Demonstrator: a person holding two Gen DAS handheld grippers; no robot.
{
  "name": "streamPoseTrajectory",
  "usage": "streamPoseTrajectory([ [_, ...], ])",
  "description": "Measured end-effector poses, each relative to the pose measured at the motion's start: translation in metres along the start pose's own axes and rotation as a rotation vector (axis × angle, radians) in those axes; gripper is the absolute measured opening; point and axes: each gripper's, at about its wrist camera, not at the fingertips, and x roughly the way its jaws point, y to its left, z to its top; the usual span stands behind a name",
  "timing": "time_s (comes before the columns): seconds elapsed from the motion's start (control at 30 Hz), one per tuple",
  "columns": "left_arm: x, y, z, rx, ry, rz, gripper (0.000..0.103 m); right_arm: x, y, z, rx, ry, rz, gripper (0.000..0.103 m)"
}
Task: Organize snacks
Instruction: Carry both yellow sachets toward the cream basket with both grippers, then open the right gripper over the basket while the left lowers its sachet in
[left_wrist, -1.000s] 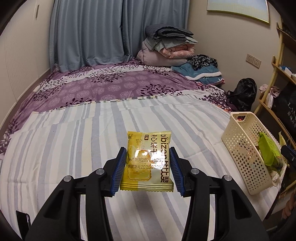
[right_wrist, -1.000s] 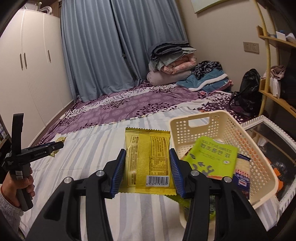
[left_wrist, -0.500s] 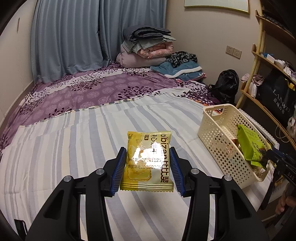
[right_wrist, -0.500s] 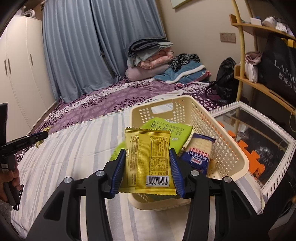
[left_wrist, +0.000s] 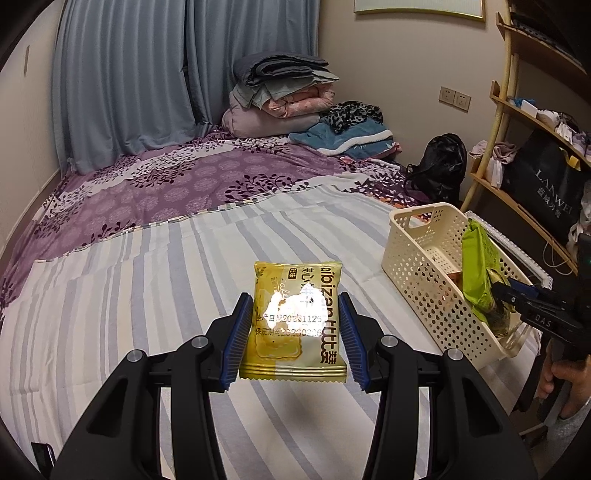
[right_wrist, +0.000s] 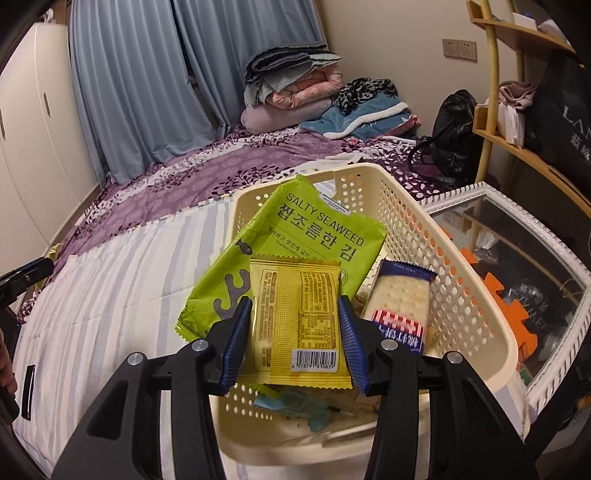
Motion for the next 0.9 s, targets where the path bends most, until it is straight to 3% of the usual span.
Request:
streamPoseTrajectory([
  [0.5,-0.007,-0.036,0.003,0.055,-0.001,-0.078,0.048,0.034,-0.032,0.026,0.054,0.129,0.038,0.049],
  [0.6,-0.007,-0.051,0.005,0.082,0.001,-0.104,0.048,0.025,-0.039,0.023,0.092,0.09,0.067,0.05],
  [0.67,-0.004,-0.063,0.007,0.1,0.009,-0.129,0.048,0.016,-0.042,0.021,0.112,0.058,0.093,0.066],
  [0.73,-0.002,-0.078,0.009,0.122,0.015,-0.152,0.048,0.008,-0.044,0.019,0.113,0.028,0.097,0.074],
  [0.9,0.004,-0.117,0.011,0.178,0.032,-0.228,0.048,-0.02,-0.048,0.016,0.109,-0.053,0.081,0.074],
])
